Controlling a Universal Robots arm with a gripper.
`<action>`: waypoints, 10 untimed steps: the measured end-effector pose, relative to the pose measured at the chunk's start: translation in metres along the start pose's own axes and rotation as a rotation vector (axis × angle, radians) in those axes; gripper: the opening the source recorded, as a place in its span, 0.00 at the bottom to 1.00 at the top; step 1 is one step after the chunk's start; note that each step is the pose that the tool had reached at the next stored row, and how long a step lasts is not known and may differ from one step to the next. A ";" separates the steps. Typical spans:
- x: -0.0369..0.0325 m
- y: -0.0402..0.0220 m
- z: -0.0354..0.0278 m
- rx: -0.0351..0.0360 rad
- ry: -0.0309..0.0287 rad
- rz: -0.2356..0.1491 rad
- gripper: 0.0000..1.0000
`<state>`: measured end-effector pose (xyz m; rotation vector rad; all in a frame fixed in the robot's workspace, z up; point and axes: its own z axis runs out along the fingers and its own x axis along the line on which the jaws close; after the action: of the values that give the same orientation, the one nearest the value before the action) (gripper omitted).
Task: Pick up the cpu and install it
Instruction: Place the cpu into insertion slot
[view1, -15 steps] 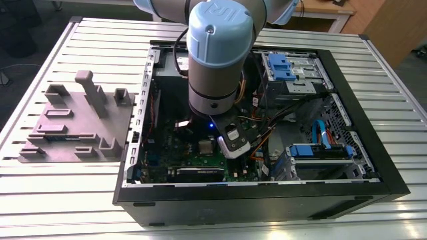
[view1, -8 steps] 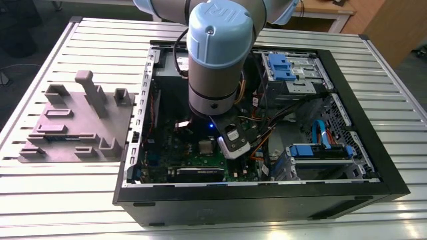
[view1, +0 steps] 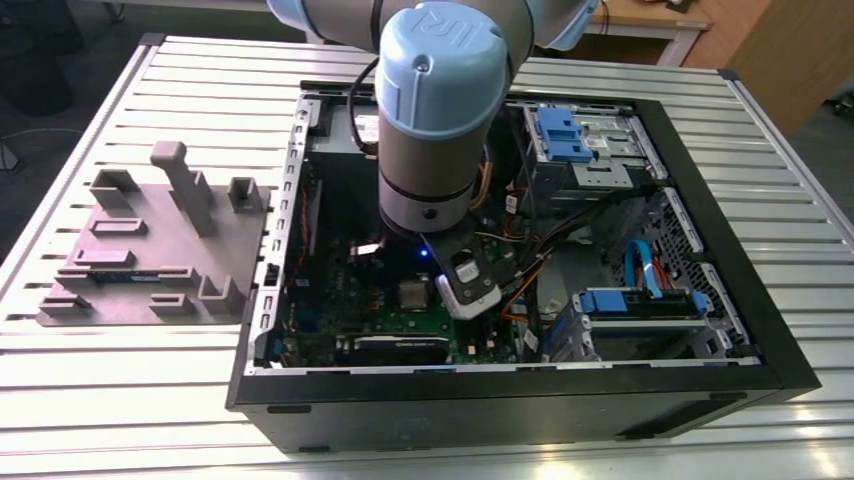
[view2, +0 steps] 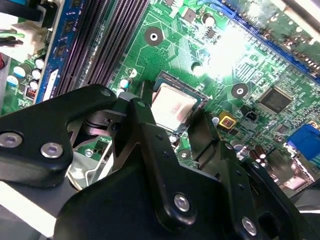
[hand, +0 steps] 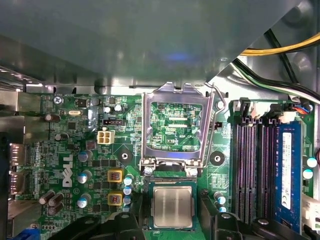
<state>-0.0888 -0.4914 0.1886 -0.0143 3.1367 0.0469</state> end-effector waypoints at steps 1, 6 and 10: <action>-0.0002 0.0000 0.0000 0.0001 0.0000 0.000 0.55; -0.0008 0.0000 0.0007 0.0001 0.0002 0.000 0.55; -0.0010 -0.0001 0.0007 0.0003 0.0002 0.000 0.47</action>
<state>-0.0878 -0.4914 0.1879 -0.0140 3.1369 0.0464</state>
